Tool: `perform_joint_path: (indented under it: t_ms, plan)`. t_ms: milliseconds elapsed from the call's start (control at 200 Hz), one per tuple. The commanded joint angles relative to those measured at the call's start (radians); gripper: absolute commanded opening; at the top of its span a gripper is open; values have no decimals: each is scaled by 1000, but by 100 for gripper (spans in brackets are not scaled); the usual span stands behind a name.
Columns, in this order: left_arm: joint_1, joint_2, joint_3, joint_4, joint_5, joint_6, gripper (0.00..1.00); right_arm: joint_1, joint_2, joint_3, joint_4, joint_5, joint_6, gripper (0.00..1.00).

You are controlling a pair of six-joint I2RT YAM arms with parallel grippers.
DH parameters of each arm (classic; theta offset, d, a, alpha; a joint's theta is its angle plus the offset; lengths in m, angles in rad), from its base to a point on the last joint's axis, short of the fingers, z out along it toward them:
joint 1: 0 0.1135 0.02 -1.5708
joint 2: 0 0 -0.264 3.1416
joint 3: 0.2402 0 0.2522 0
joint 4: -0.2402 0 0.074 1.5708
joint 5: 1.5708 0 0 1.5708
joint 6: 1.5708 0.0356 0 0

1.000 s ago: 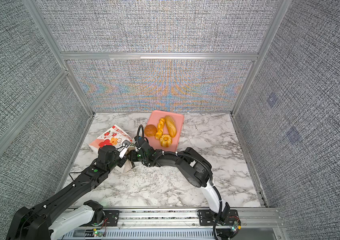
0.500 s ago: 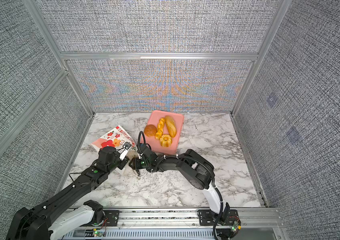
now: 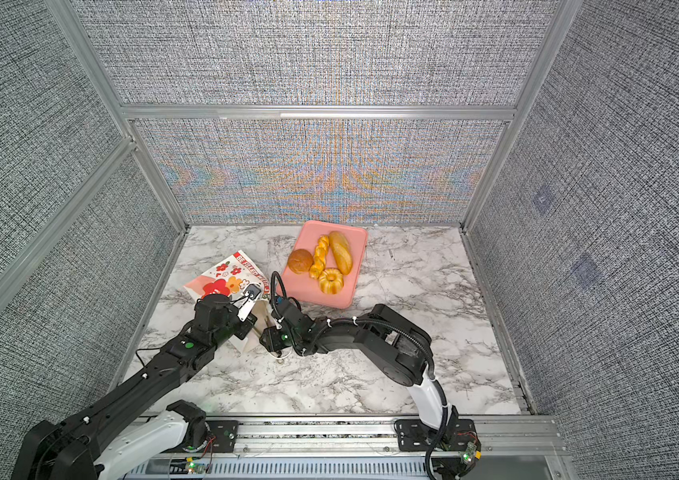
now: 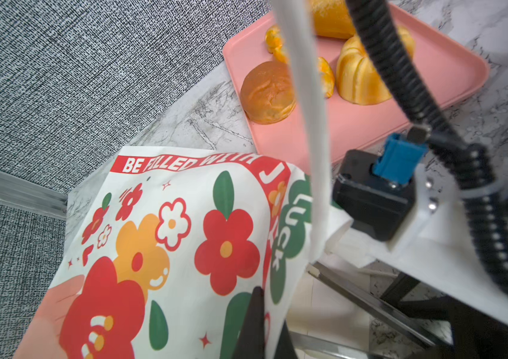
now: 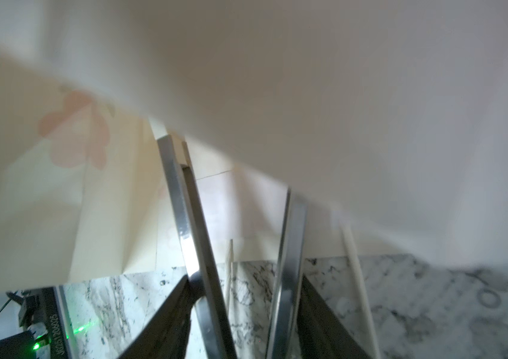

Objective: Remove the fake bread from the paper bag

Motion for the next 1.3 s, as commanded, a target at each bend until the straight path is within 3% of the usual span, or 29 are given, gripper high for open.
perform_joint_path:
  t_ms: [0, 415, 675, 925, 1135, 1296]
  plan:
    - [-3, -2, -1, 30, 45, -5, 0, 5, 0, 20, -6, 25, -40, 50]
    - [-4, 4, -8, 36, 68, -6, 0, 6, 62, 193, -135, 60, -89, 40]
    - [-6, 4, -14, 39, 77, -8, 0, 7, 92, 250, -159, 60, -112, 41]
    - [-7, -2, -15, 39, 73, -2, 0, 19, 7, 35, -44, 88, -117, 56]
    - [-6, 6, -1, 31, 63, 13, 0, 43, -125, -203, 160, 152, -92, 60]
    - [-5, 12, 20, 11, 56, 32, 0, 76, -158, -278, 252, 215, -65, 60]
